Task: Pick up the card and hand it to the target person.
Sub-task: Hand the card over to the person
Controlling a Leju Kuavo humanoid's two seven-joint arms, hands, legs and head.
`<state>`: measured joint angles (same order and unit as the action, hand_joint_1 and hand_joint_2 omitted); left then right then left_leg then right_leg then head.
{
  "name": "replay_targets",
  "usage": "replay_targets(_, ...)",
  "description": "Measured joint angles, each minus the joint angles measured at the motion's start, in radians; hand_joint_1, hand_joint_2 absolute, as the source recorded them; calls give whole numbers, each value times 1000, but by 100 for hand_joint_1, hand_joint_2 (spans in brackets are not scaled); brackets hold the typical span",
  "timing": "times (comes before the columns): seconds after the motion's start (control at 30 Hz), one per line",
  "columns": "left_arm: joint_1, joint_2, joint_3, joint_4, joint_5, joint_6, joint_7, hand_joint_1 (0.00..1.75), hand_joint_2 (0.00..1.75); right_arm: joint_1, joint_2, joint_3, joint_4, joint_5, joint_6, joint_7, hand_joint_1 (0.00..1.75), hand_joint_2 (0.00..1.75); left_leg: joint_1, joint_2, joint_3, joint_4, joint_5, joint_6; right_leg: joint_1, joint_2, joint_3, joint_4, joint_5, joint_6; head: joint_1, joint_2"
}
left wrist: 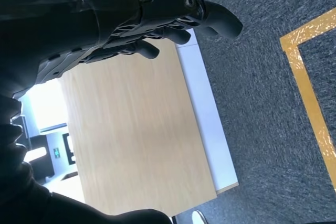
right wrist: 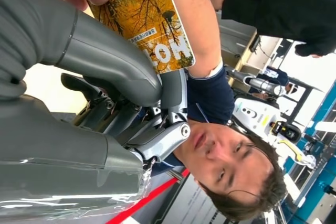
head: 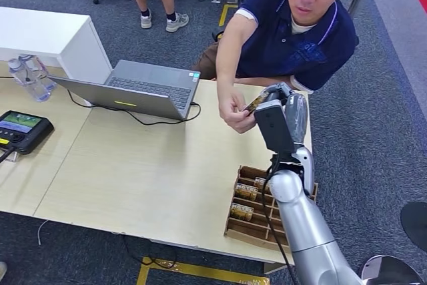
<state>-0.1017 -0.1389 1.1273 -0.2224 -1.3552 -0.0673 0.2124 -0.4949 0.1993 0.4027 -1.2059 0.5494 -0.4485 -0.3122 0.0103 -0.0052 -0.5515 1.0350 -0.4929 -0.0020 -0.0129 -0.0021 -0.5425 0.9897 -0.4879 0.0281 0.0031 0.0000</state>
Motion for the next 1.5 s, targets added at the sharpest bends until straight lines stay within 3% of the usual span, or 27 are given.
replay_targets(0.07,0,0,0,0,0,0,-1,0,175,-4,1,0,13,-7,-4,-3,46,175,0,0,0,0,0,0,0,0,0,0,0,0,0,0)
replay_targets(0.1,0,0,0,0,-2,0,-2,0,175,-6,1,0,19,-10,-6,-6,14,175,0,0,0,0,0,0,0,0,0,0,0,0,0,0)
replay_targets(0.13,0,0,0,0,-3,0,-3,0,175,-8,1,0,25,-12,-9,-9,0,175,0,0,0,0,0,0,0,0,0,0,0,0,0,0)
replay_targets(0.43,0,2,0,0,3,0,-8,0,175,-25,2,5,64,-19,-13,-14,0,175,0,0,0,0,0,0,0,0,0,0,0,0,0,0)
replay_targets(0.47,0,2,0,0,7,0,-6,0,131,-27,3,8,69,-20,-12,-14,0,175,0,0,0,0,0,0,0,0,0,0,0,0,0,0)
replay_targets(0.53,0,2,1,0,14,3,1,0,44,-32,5,14,76,-26,-9,-17,7,175,0,0,0,0,0,0,0,0,0,0,0,0,0,0)
replay_targets(0.57,0,2,2,0,17,5,5,0,0,-34,6,16,80,-29,-8,-18,37,175,0,0,0,0,0,0,0,0,0,0,0,0,0,0)
replay_targets(0.67,0,2,3,0,22,8,15,0,0,-39,9,20,86,-36,-8,-21,158,175,0,0,0,0,0,0,0,0,0,0,0,0,0,0)
replay_targets(0.7,0,1,3,0,23,8,17,0,0,-41,9,20,88,-39,-10,-22,172,175,0,0,0,0,0,0,0,0,0,0,0,0,0,0)
replay_targets(1.03,2,0,6,0,33,8,16,0,0,-14,-28,-18,36,-44,-89,-26,175,175,0,0,0,0,0,0,0,0,-1,0,0,0,0,0)
replay_targets(1.33,5,0,9,2,34,8,18,0,0,128,-110,-183,-170,-30,-159,-33,175,175,0,0,0,0,-1,0,0,0,-1,-1,0,0,0,0)
replay_targets(1.5,8,-2,9,4,36,8,15,0,0,221,-153,-323,-238,-32,-178,-39,175,175,0,-1,-1,0,-1,0,0,-1,-2,-1,0,0,0,0)
